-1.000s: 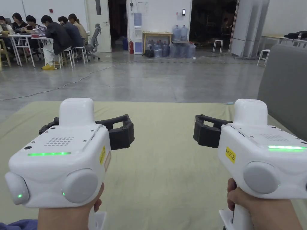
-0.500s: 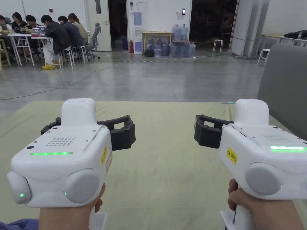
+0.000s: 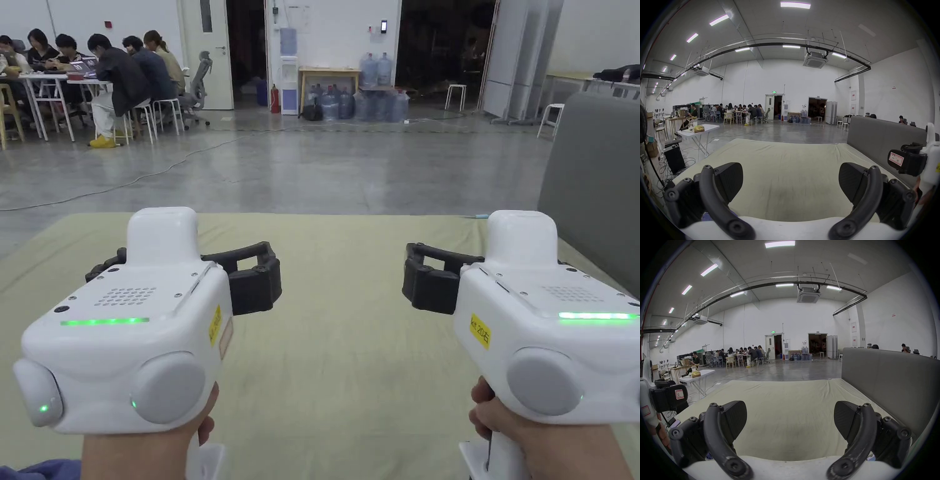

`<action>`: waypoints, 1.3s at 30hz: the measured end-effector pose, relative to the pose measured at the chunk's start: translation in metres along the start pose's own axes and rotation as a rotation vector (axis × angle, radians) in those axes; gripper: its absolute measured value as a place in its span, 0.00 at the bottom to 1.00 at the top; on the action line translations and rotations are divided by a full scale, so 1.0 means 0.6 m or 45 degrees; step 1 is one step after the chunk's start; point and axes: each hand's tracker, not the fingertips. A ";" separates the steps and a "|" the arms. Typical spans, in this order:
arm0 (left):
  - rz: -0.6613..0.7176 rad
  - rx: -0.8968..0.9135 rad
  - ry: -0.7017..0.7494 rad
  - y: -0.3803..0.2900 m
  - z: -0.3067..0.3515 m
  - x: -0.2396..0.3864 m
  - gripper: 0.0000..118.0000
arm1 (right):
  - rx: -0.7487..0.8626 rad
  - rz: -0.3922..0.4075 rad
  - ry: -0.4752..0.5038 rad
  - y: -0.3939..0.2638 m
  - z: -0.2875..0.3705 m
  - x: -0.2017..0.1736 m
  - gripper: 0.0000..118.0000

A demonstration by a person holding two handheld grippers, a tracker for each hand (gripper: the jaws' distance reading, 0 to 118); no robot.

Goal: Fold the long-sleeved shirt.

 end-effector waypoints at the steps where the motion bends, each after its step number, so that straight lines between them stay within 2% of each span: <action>1: -0.002 0.001 0.005 0.000 0.001 -0.001 0.97 | -0.004 0.007 0.006 0.000 0.000 0.000 0.92; 5: -0.025 0.034 0.002 -0.005 0.006 -0.001 0.97 | 0.007 0.010 -0.006 -0.003 0.003 0.002 0.93; 6: -0.037 0.061 -0.022 -0.008 0.012 0.001 0.94 | 0.017 0.014 -0.007 -0.005 0.006 0.002 0.93; 7: -0.048 0.067 -0.049 -0.009 0.015 0.004 0.73 | 0.023 0.030 -0.002 -0.007 0.010 0.001 0.89; 8: -0.045 0.041 -0.065 -0.015 0.015 0.005 0.27 | 0.021 0.072 -0.034 -0.007 0.012 -0.003 0.77; 9: -0.062 0.003 -0.162 -0.023 0.015 0.015 0.00 | 0.007 0.113 -0.082 -0.008 0.010 -0.006 0.41; 10: -0.049 0.027 -0.150 -0.031 0.018 0.020 0.00 | 0.027 0.101 -0.155 -0.017 0.007 -0.008 0.00; 12: -0.058 0.028 -0.136 -0.044 0.020 0.031 0.00 | 0.012 0.068 -0.099 -0.027 0.008 -0.002 0.00; 13: -0.051 0.015 -0.128 -0.043 0.017 0.032 0.00 | 0.011 0.041 -0.101 -0.032 0.010 0.002 0.00; 16: 0.036 -0.040 -0.093 -0.047 0.013 0.011 0.00 | 0.012 0.045 -0.151 -0.029 0.010 0.002 0.00; 19: 0.110 -0.079 0.037 -0.044 0.035 -0.055 0.00 | 0.017 0.033 -0.138 -0.046 -0.005 -0.036 0.00; 21: 0.167 -0.064 0.140 -0.042 0.069 -0.125 0.00 | -0.018 0.016 0.007 -0.045 -0.017 -0.094 0.00; 24: 0.142 -0.086 0.382 -0.052 0.129 -0.229 0.00 | -0.112 0.049 0.361 -0.063 -0.023 -0.229 0.00; 26: 0.121 -0.111 0.555 -0.051 0.178 -0.286 0.00 | -0.158 0.028 0.603 -0.078 0.000 -0.315 0.00; 29: 0.115 -0.202 0.620 -0.065 0.215 -0.341 0.00 | -0.247 -0.046 0.898 -0.091 0.025 -0.399 0.00; 30: 0.114 -0.220 0.622 -0.077 0.216 -0.352 0.00 | -0.283 -0.071 0.954 -0.098 0.031 -0.414 0.00; 32: 0.116 -0.278 0.622 -0.105 0.207 -0.368 0.00 | -0.335 -0.097 0.979 -0.104 0.025 -0.421 0.00; 35: 0.202 -0.361 0.574 -0.161 0.171 -0.392 0.00 | -0.361 -0.063 0.943 -0.126 0.014 -0.394 0.00; 36: 0.254 -0.419 0.552 -0.189 0.152 -0.406 0.00 | -0.382 -0.027 0.889 -0.129 0.003 -0.375 0.00; 37: 0.256 -0.463 0.540 -0.223 0.130 -0.437 0.04 | -0.401 0.005 0.845 -0.137 -0.004 -0.355 0.00; 38: 0.258 -0.482 0.574 -0.241 0.108 -0.450 0.29 | -0.417 0.027 0.816 -0.143 -0.009 -0.340 0.00; 39: 0.274 -0.622 0.577 -0.268 0.083 -0.469 0.65 | -0.437 0.053 0.777 -0.151 -0.013 -0.318 0.00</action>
